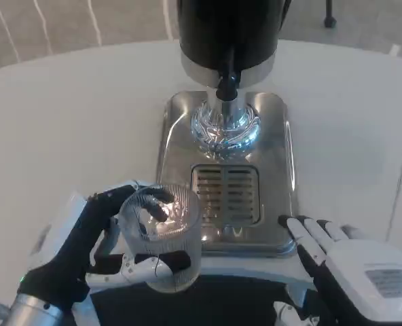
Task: Grasp the cup under the faucet to collect the drink, then remove the cup.
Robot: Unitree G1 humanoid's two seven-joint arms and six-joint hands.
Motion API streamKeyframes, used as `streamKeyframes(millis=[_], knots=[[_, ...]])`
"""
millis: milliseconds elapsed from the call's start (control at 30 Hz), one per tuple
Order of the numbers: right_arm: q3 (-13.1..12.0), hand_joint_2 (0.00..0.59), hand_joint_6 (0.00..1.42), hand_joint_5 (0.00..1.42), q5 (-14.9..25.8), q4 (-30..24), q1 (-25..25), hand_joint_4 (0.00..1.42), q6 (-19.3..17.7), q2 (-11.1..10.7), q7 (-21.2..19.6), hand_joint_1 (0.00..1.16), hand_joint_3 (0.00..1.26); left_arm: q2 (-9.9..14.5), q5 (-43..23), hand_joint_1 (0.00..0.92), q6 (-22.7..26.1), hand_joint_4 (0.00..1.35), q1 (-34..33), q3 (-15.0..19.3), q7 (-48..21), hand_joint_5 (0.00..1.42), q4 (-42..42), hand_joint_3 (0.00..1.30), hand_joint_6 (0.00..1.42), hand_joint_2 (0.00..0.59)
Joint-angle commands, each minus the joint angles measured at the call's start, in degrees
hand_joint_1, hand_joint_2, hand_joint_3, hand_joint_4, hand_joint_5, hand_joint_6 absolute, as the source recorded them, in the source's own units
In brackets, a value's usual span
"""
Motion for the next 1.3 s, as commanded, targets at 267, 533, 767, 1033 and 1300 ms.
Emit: streamKeyframes(millis=[267,533,767,1033,1300], knots=[[-1.2,0.506,0.00,0.00,-0.9,-2.5,0.9,0.00,0.0,0.1,2.7,0.17,0.01,-1.6,2.8,0.635,-2.9,1.13,-9.3,-2.7,4.4,1.37,10.6,0.96,1.42,0.000],[-0.8,0.506,0.00,0.00,-2.7,-3.0,0.0,0.00,0.1,1.2,5.0,0.17,0.01,-1.2,4.8,0.635,-5.4,1.12,-16.4,-3.9,8.6,1.37,19.6,0.96,1.42,0.000],[-0.5,0.506,0.00,0.00,-3.6,-2.1,-1.1,0.00,-0.1,1.9,5.7,0.17,0.01,-0.6,7.5,0.635,-6.8,1.12,-22.0,-5.4,13.0,1.37,27.8,0.95,1.42,0.000],[-1.4,0.506,0.00,0.00,-2.9,-2.3,-0.8,0.00,-0.1,1.6,5.9,0.17,0.01,-1.6,8.9,0.635,-7.6,1.12,-26.9,-7.9,16.3,1.37,34.7,0.95,1.42,0.000],[-1.8,0.506,0.00,0.00,-2.9,-2.9,-0.6,0.00,0.0,1.8,6.9,0.17,0.01,-2.7,9.5,0.635,-7.8,1.12,-30.5,-10.4,19.2,1.37,39.1,0.96,1.42,0.000]])
